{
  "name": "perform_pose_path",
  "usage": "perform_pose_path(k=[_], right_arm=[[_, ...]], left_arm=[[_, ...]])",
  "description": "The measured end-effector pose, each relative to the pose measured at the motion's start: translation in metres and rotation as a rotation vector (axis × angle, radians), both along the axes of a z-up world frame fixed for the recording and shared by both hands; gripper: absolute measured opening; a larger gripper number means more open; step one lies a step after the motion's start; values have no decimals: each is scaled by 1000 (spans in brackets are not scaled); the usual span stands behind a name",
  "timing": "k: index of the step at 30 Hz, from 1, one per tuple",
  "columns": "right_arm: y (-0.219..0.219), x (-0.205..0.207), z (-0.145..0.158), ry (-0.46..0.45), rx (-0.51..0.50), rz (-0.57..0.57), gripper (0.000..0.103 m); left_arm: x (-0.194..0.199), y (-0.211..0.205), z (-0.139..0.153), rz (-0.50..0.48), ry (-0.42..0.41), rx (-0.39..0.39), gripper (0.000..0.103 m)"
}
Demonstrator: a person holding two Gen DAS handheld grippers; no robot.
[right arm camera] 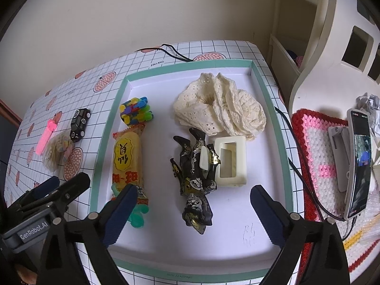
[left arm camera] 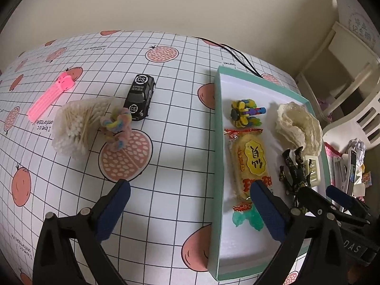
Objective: Organize objects
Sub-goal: 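Lift both open tools from the tray toward the cotton swab bag and pipe-cleaner toy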
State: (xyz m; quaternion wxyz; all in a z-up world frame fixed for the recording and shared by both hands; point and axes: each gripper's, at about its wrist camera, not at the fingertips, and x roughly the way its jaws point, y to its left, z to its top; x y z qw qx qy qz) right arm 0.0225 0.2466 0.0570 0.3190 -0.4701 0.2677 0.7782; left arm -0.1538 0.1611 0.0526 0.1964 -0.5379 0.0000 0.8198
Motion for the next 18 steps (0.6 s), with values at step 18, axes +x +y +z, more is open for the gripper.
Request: perform_pose_path(k=[18], right_arm=[[-4, -2, 3, 21, 29, -3, 103]], left_arm=[[-6, -9, 7, 28, 17, 19, 101]])
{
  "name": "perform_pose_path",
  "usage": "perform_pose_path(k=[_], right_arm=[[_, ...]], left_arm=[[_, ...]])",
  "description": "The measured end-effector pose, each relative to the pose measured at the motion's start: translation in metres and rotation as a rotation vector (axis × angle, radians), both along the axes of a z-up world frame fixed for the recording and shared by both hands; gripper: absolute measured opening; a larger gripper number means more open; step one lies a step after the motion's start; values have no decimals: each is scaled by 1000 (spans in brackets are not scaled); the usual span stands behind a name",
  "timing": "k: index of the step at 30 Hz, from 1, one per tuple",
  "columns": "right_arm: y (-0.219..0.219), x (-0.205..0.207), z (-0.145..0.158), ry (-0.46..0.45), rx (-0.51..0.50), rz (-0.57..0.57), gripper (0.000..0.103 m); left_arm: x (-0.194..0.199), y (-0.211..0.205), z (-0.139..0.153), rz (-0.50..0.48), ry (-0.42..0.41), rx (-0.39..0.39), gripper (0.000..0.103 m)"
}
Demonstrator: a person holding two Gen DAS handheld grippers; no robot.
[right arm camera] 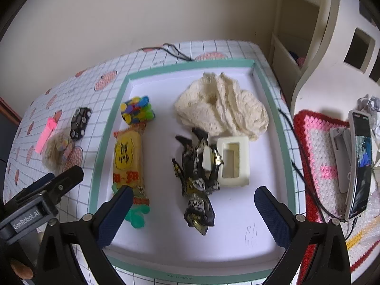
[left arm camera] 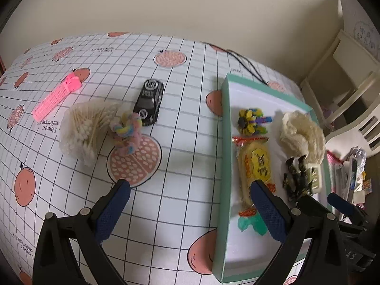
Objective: Organize objects
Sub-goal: 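Lift both open tools from the tray toward the cotton swab bag and pipe-cleaner toy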
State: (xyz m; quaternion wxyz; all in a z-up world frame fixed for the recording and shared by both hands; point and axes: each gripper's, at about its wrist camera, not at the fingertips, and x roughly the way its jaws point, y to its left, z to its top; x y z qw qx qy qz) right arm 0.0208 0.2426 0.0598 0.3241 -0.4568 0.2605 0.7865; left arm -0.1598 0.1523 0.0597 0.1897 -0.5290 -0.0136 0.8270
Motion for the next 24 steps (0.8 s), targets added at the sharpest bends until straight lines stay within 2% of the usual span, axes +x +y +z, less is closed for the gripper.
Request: perform_pose_path(k=[7, 13, 19, 24], right_arm=[[-9, -6, 30, 98, 79, 1, 103], [-18, -19, 51, 173, 149, 3, 103], [-33, -43, 68, 220, 202, 47, 103], [-43, -74, 77, 194, 245, 116, 103]], left_arm=[[-14, -11, 32, 14, 88, 35, 101], [-31, -35, 59, 64, 170, 61, 101], [-49, -50, 65, 70, 191, 62, 101], [-73, -65, 62, 91, 174, 51, 101]])
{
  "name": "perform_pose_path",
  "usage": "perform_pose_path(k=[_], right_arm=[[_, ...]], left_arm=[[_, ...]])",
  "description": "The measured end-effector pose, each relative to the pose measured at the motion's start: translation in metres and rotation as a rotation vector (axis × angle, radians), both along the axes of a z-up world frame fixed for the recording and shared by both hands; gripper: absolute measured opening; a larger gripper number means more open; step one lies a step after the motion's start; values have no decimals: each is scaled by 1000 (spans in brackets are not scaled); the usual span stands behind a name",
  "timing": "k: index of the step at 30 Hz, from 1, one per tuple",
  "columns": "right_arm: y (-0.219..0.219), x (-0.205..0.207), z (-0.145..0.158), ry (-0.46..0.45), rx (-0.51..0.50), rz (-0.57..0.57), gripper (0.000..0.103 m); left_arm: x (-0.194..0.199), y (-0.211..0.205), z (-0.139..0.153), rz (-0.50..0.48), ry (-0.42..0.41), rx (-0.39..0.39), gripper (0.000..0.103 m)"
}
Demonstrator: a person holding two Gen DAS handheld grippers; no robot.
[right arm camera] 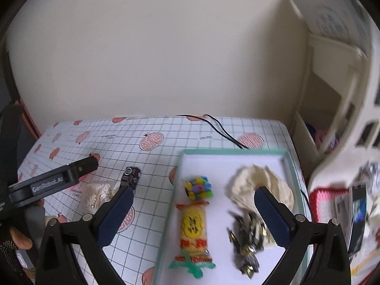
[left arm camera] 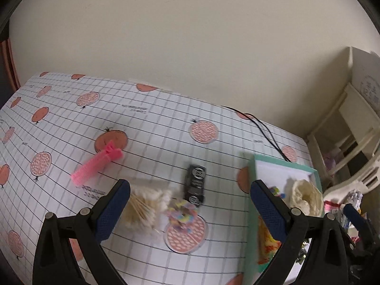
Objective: Organize objects
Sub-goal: 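Lift both open tools from the tray toward the cotton swab bag and pipe-cleaner toy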
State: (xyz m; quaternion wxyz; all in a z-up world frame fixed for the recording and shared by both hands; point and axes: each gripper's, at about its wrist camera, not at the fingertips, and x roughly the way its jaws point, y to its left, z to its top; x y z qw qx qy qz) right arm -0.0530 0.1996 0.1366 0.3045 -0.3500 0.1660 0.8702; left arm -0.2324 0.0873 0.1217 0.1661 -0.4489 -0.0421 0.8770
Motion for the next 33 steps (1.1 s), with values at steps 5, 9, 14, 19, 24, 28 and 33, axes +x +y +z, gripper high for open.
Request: perform_pose_path(k=[5, 9, 14, 19, 24, 28, 33], right_arm=[[2, -32, 1, -32, -13, 44, 103], [1, -55, 0, -62, -3, 66, 103], [-13, -81, -16, -97, 1, 110, 101], [-25, -102, -40, -140, -24, 125, 96], [-35, -114, -58, -167, -45, 141, 94], [-40, -122, -72, -181, -88, 150, 91], [-48, -129, -88, -212, -109, 164, 89]], left_arm=[[-23, -17, -6, 21, -18, -2, 101], [-40, -28, -17, 19, -52, 22, 101], [-54, -34, -33, -25, -98, 7, 101], [-58, -44, -40, -53, -128, 10, 101], [-61, -52, -48, -69, -146, 0, 101], [-63, -50, -58, -93, -174, -2, 101], [-64, -47, -68, -101, -205, -10, 101]])
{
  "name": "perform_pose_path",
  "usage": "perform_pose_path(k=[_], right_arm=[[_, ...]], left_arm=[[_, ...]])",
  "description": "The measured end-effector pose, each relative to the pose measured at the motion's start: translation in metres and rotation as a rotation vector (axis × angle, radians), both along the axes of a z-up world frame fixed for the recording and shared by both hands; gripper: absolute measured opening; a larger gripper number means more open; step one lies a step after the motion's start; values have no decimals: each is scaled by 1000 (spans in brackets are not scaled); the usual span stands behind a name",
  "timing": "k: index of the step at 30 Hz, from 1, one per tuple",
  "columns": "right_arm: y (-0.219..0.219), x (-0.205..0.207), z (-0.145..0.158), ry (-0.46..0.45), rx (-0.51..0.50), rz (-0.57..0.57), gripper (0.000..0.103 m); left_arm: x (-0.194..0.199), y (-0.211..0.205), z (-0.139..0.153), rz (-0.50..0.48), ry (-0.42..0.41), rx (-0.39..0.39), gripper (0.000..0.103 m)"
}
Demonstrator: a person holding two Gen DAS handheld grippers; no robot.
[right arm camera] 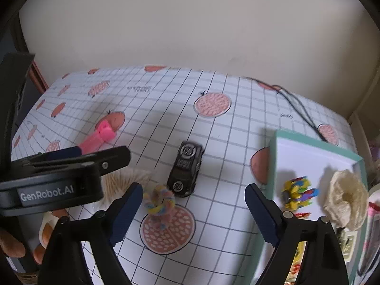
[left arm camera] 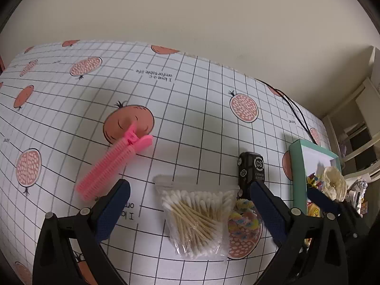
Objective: Organize objects
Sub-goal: 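Lift both open tools from the tray toward the cotton swab bag and pipe-cleaner toy, then grasp the cotton swab bag with the left tool while the right tool grasps the rainbow pipe-cleaner toy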
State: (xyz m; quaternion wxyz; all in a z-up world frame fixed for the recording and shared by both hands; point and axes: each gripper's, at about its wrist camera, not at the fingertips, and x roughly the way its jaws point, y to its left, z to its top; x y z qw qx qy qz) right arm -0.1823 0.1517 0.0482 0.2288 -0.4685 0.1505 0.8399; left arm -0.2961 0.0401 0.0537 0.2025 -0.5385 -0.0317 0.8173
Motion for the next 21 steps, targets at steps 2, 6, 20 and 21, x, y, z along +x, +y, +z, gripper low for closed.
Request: perform_pose_path(k=[2, 6, 20, 21], right_arm=[[-2, -1, -5, -9, -2, 2, 89], [-2, -2, -15, -20, -22, -3, 87], [-9, -13, -35, -58, -41, 7, 83], [-9, -13, -36, -60, -41, 7, 83]], left_arm=[[0, 0, -3, -1, -9, 4, 101], [0, 3, -7, -5, -17, -5, 101], [3, 19, -26, -55, -44, -56, 101], [3, 19, -27, -57, -44, -58, 101]])
